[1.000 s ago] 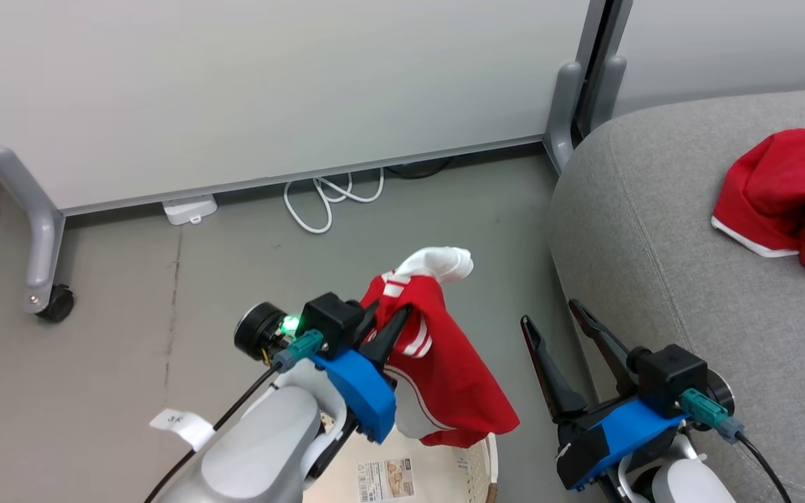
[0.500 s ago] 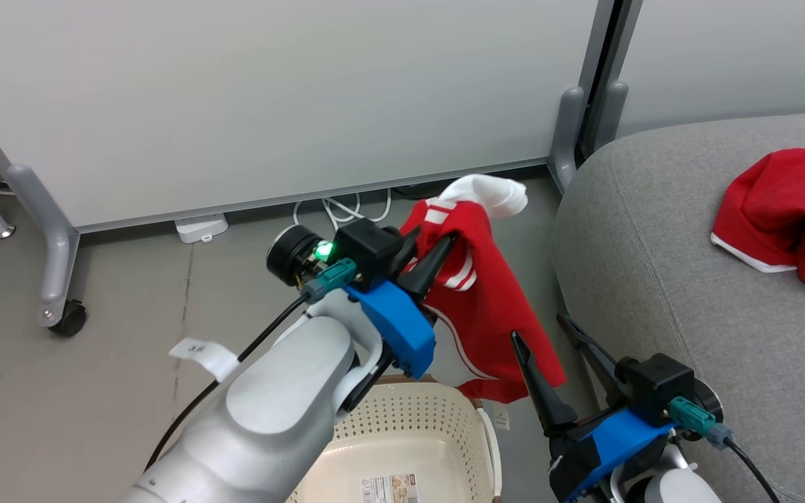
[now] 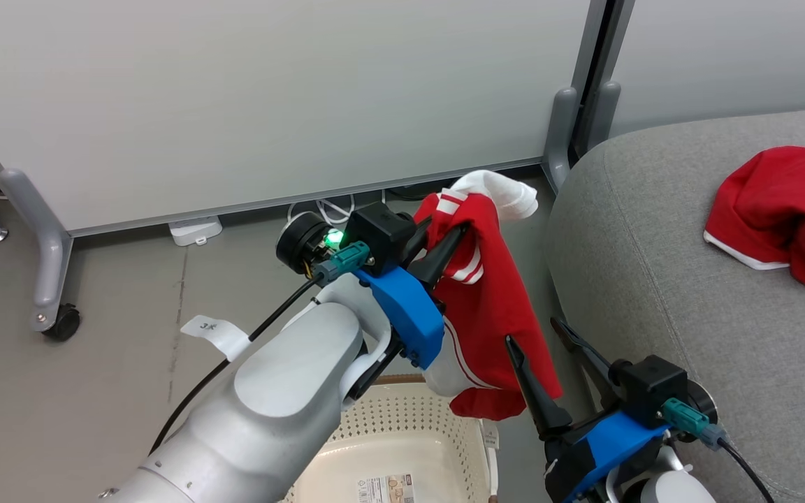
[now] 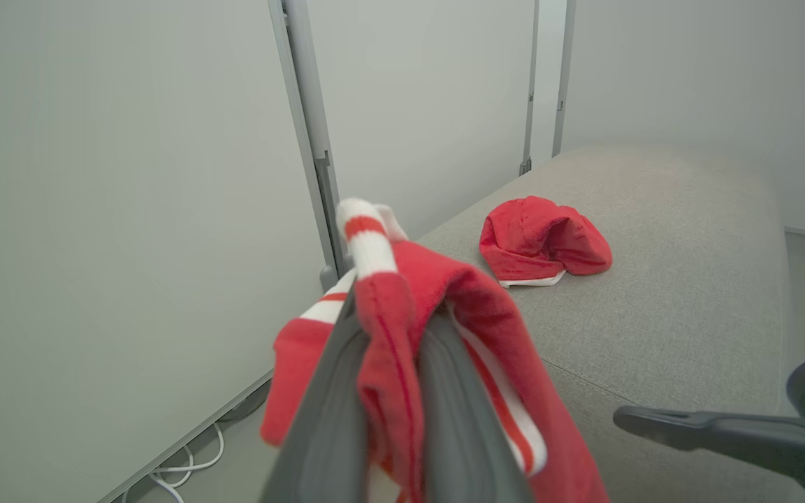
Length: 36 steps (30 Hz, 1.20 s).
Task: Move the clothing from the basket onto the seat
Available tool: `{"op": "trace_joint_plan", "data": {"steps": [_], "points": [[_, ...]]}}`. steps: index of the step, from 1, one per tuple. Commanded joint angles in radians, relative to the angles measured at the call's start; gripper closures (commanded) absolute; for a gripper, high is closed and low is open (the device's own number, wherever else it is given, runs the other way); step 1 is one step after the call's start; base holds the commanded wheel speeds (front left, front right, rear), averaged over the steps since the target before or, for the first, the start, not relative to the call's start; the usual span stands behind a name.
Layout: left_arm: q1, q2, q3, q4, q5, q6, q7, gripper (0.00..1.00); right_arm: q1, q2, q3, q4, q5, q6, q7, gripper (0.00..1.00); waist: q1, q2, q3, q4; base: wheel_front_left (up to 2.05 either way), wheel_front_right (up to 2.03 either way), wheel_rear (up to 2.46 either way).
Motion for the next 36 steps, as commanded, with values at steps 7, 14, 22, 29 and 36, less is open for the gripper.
{"op": "trace_joint_plan", "data": {"steps": [7, 14, 22, 29, 36], "points": [[-0.025, 0.001, -0.005, 0.016, -0.012, -0.001, -0.017, 1.0, -0.03, -0.002, 0.014, 0.014, -0.011, 0.0, 0.015, 0.0, 0.0001, 0.0, 0.008, -0.009, 0.0, 0.0, 0.0], [-0.032, -0.004, -0.024, 0.024, -0.02, -0.001, -0.022, 1.0, -0.101, -0.002, 0.001, 0.07, -0.04, 0.001, 0.054, 0.0, 0.0001, 0.0, 0.018, -0.007, 0.0, 0.0, 0.0], [-0.04, -0.008, -0.046, 0.025, -0.029, -0.001, -0.026, 1.0, -0.197, -0.002, 0.019, 0.179, -0.064, 0.001, 0.094, 0.0, 0.0001, 0.0, 0.026, 0.002, 0.0, 0.0, 0.0], [-0.041, -0.01, -0.067, 0.021, -0.046, -0.001, -0.027, 1.0, -0.274, -0.002, 0.099, 0.305, 0.009, 0.0, 0.114, 0.0, 0.0001, 0.0, 0.026, 0.011, 0.0, 0.0, 0.0], [-0.04, -0.011, -0.087, 0.021, -0.062, -0.001, -0.031, 1.0, -0.355, -0.002, 0.159, 0.431, 0.051, 0.0, 0.076, 0.0, 0.0001, 0.0, 0.02, 0.014, 0.0, 0.0, 0.0]]}}
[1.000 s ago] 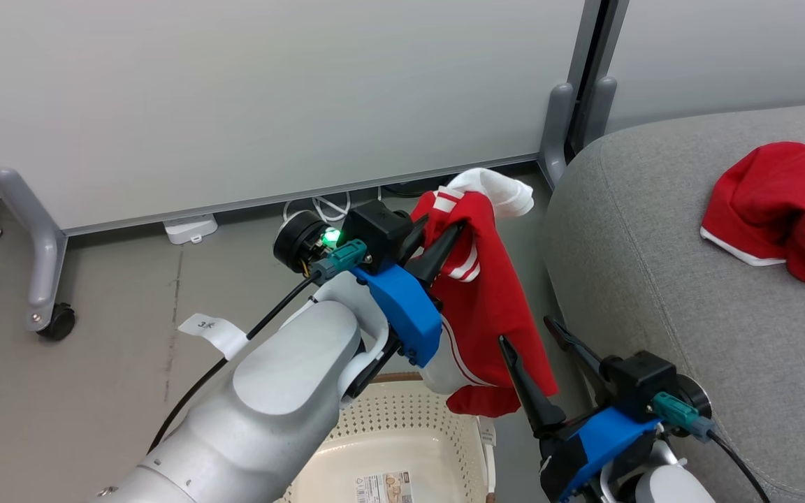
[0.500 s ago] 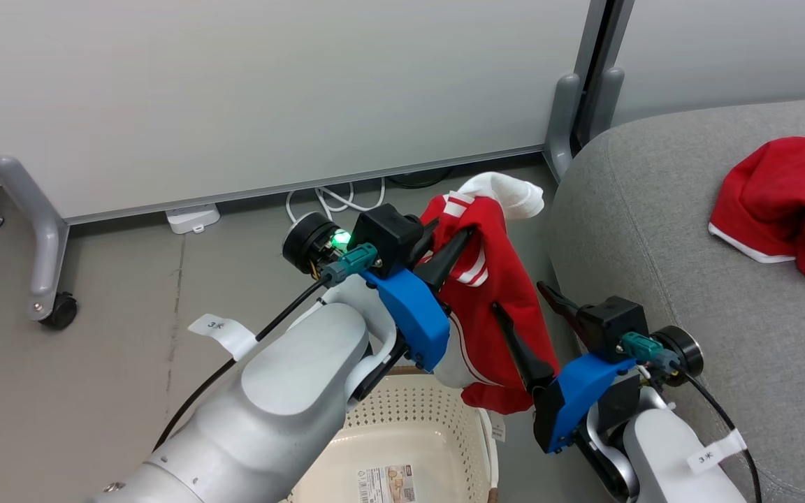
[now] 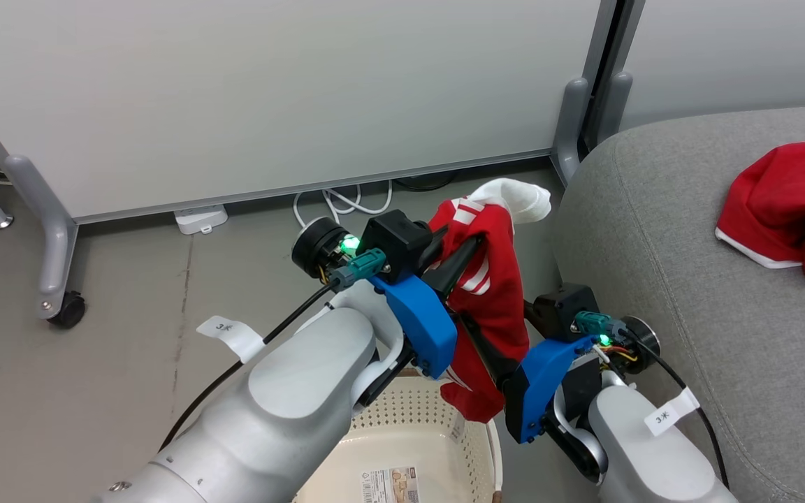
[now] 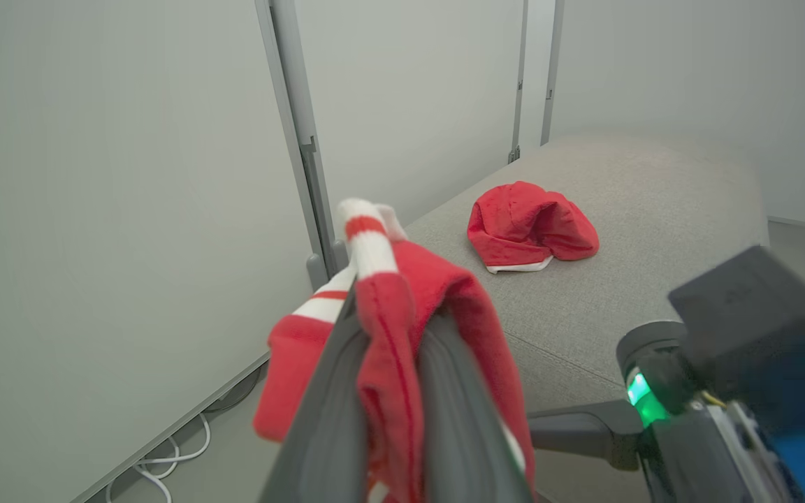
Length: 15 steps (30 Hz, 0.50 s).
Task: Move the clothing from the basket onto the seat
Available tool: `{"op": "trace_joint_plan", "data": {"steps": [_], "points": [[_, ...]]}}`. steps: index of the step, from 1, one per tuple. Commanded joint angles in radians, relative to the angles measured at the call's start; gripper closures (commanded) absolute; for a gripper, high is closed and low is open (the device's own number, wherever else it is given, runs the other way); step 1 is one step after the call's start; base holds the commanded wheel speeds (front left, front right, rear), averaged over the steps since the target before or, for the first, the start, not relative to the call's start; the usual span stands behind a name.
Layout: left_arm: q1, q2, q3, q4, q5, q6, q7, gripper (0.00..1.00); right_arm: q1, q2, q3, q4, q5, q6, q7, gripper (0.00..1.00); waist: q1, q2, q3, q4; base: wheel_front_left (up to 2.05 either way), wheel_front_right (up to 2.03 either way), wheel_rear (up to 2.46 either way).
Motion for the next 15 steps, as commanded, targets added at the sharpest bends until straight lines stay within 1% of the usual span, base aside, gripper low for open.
{"op": "trace_joint_plan", "data": {"steps": [1, 10, 11, 12, 13, 15], "points": [[-0.012, -0.001, -0.004, -0.001, -0.008, -0.001, -0.005, 1.0, -0.024, -0.002, 0.008, 0.016, 0.013, 0.001, -0.009, 0.0, -0.0001, 0.0, -0.002, 0.0, 0.0, 0.0, 0.0], [-0.007, -0.003, -0.021, 0.007, -0.024, -0.001, -0.007, 1.0, -0.098, -0.002, 0.06, 0.146, 0.089, 0.0, -0.065, 0.0, -0.0001, 0.0, -0.017, 0.003, 0.0, 0.0, 0.0], [-0.009, -0.003, -0.022, 0.007, -0.027, -0.001, -0.008, 1.0, -0.104, -0.002, 0.065, 0.157, 0.095, 0.0, -0.071, 0.16, -0.0001, 0.0, -0.017, 0.004, 0.0, 0.0, 0.0], [-0.01, -0.003, -0.023, 0.009, -0.028, -0.001, -0.008, 1.0, -0.111, -0.002, 0.066, 0.164, 0.098, 0.0, -0.084, 0.89, -0.0001, 0.0, -0.017, 0.003, 0.0, 0.0, 0.0], [-0.013, -0.001, -0.023, 0.01, -0.031, -0.001, -0.008, 1.0, -0.116, -0.002, 0.07, 0.173, 0.105, 0.0, -0.091, 1.0, -0.0001, 0.0, -0.016, 0.003, 0.0, 0.0, 0.0], [-0.017, 0.001, -0.023, 0.014, -0.034, -0.001, -0.008, 1.0, -0.121, -0.002, 0.082, 0.191, 0.109, 0.001, -0.101, 1.0, -0.0001, 0.0, -0.014, 0.001, 0.0, 0.0, 0.0]]}}
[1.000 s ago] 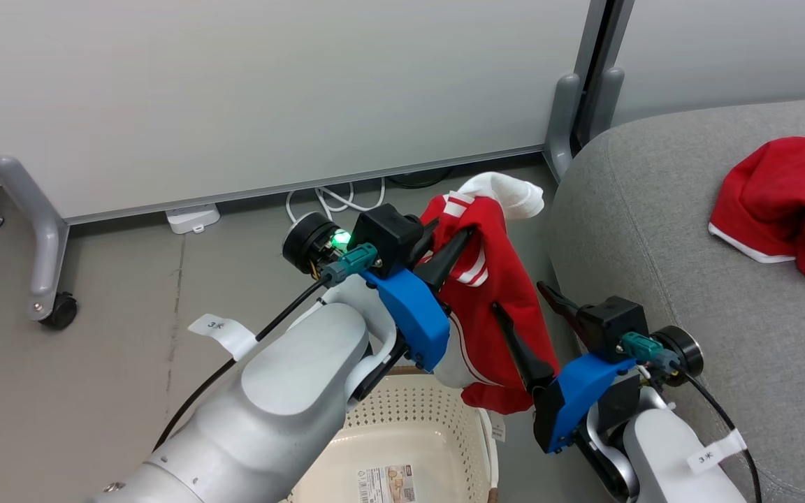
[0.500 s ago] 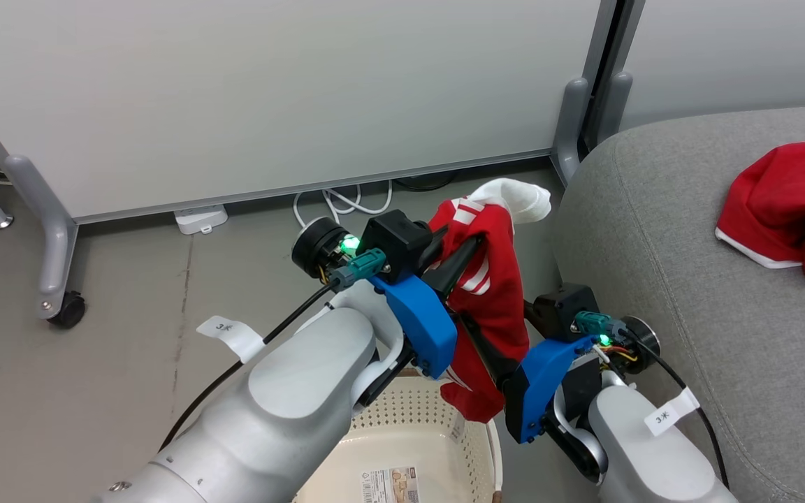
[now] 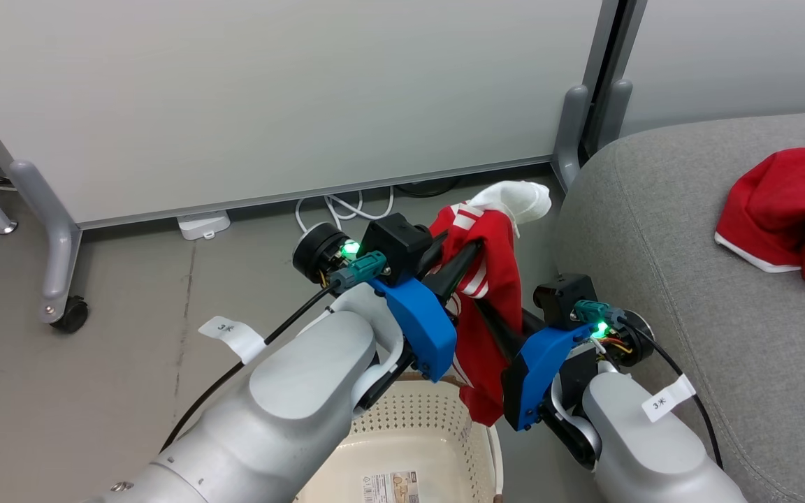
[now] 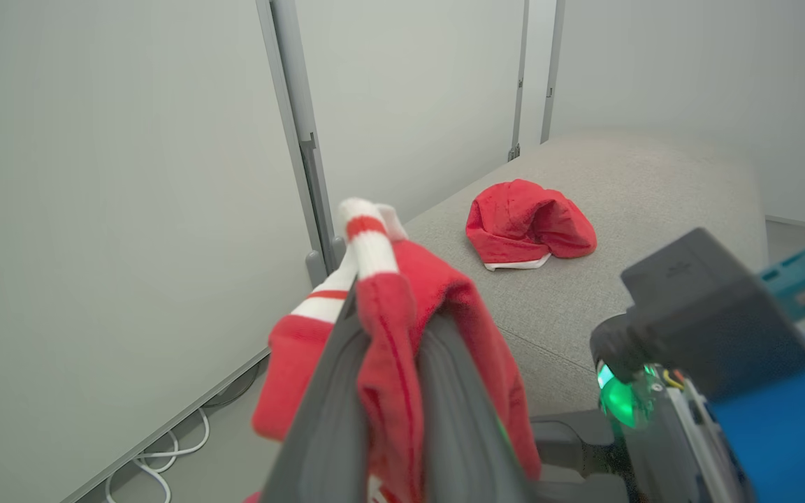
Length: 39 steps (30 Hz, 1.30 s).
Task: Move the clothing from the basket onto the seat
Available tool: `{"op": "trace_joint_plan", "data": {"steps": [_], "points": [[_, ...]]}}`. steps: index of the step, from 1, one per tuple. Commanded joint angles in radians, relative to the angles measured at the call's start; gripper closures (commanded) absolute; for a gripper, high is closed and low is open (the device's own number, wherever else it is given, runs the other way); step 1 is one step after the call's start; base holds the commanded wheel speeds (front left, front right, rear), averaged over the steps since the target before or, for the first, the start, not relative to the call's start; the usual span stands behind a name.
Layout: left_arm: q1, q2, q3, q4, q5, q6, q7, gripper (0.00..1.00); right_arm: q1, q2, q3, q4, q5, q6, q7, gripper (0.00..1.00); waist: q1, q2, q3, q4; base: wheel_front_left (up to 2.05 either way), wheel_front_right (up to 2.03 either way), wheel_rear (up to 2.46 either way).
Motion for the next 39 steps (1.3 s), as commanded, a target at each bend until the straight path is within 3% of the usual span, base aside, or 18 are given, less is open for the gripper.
{"op": "trace_joint_plan", "data": {"steps": [1, 18, 19, 20, 21, 31, 39], "points": [[-0.019, 0.004, 0.0, 0.003, -0.005, -0.001, -0.007, 1.0, -0.018, -0.002, 0.006, 0.011, 0.004, 0.001, -0.01, 1.0, -0.0001, 0.0, 0.002, -0.001, 0.0, 0.0, 0.0], [-0.022, 0.011, 0.003, 0.019, -0.008, -0.001, -0.008, 0.98, -0.056, -0.002, 0.061, 0.081, 0.067, 0.0, -0.067, 1.0, -0.0001, 0.0, 0.0, -0.012, 0.0, 0.0, 0.0], [-0.023, 0.011, 0.013, 0.012, -0.003, 0.003, -0.008, 0.7, -0.057, -0.002, 0.062, 0.083, 0.07, 0.001, -0.07, 1.0, -0.0001, 0.0, 0.0, -0.012, 0.0, 0.0, 0.0], [-0.021, 0.012, 0.02, 0.004, 0.006, 0.009, -0.008, 0.28, -0.058, -0.002, 0.064, 0.087, 0.071, 0.0, -0.072, 1.0, -0.0001, 0.0, -0.001, -0.013, 0.0, 0.0, 0.0], [-0.015, 0.014, 0.025, -0.001, 0.011, 0.01, -0.008, 0.0, -0.059, -0.002, 0.063, 0.089, 0.071, 0.0, -0.075, 1.0, -0.0001, 0.0, -0.001, -0.013, 0.0, 0.0, 0.0], [0.056, 0.027, 0.077, -0.031, 0.053, 0.023, -0.008, 0.0, -0.074, -0.002, 0.06, 0.11, 0.078, 0.001, -0.104, 1.0, -0.0001, 0.0, -0.004, -0.015, 0.0, 0.0, 0.0], [0.165, 0.069, 0.177, -0.142, 0.129, 0.053, -0.008, 0.0, -0.082, -0.002, 0.041, 0.122, 0.068, 0.001, -0.122, 1.0, -0.0001, 0.0, -0.001, -0.006, 0.0, 0.0, 0.0]]}}
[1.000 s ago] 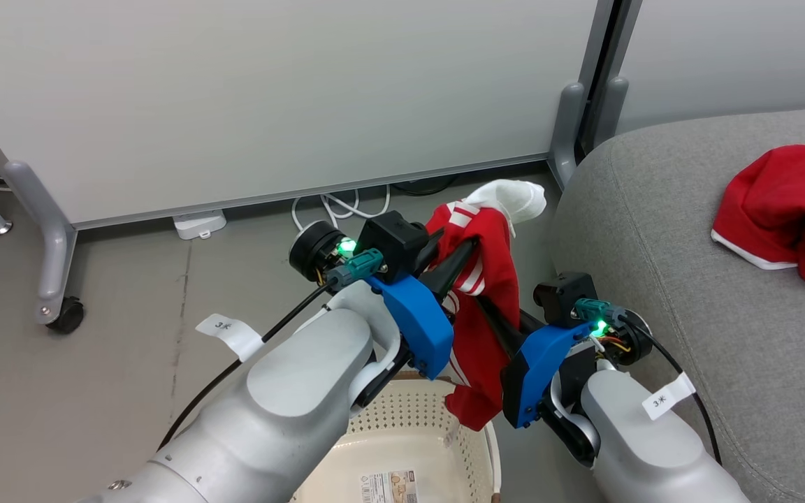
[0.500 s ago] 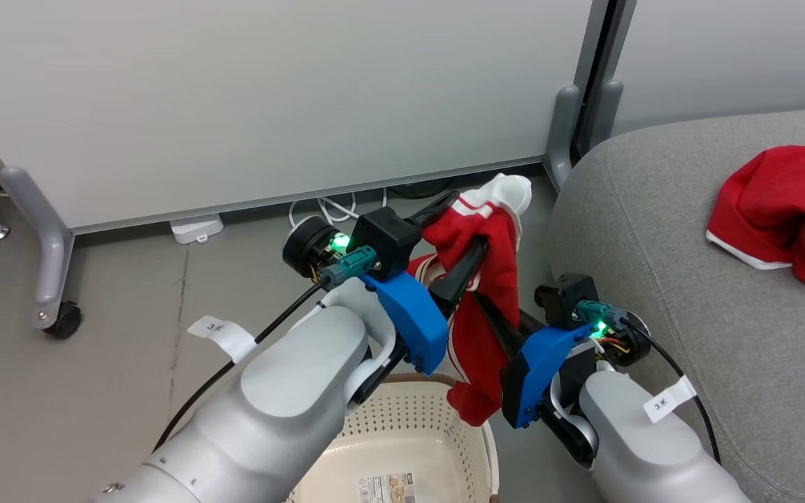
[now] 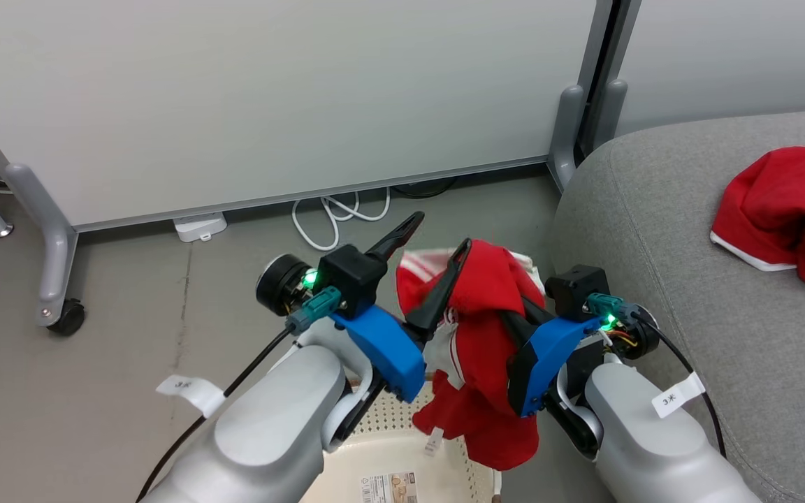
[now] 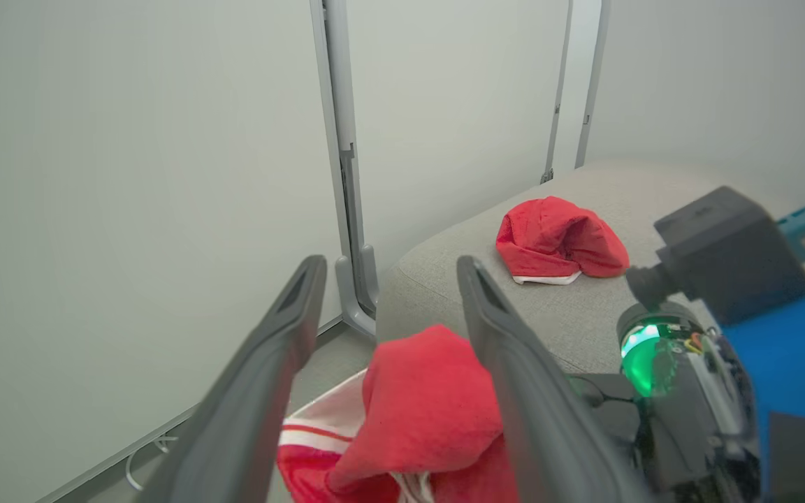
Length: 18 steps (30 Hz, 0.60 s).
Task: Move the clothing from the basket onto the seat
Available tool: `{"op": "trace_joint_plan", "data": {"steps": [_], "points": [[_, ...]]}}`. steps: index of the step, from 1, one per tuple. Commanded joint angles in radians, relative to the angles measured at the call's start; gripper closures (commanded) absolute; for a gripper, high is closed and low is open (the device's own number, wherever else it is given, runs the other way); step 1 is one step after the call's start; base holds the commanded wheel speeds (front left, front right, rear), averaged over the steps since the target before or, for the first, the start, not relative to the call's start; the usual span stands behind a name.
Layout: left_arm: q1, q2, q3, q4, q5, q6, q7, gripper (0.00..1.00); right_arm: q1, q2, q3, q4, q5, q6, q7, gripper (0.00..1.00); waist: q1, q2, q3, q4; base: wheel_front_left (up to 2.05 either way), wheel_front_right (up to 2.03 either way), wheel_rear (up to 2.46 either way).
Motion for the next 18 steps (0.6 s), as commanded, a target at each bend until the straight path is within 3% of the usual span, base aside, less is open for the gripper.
{"op": "trace_joint_plan", "data": {"steps": [1, 18], "points": [[0.037, 0.017, 0.027, -0.025, 0.021, 0.006, -0.005, 0.0, -0.018, -0.002, -0.008, 0.002, -0.007, 0.0, -0.01, 1.0, 0.0, 0.0, 0.0, 0.003, 0.0, 0.0, 0.0], [0.378, 0.09, 0.316, -0.226, 0.189, 0.019, -0.005, 0.0, 0.018, -0.002, -0.108, -0.031, -0.079, 0.0, -0.032, 1.0, 0.0, 0.0, -0.001, 0.02, 0.0, 0.0, 0.0]]}}
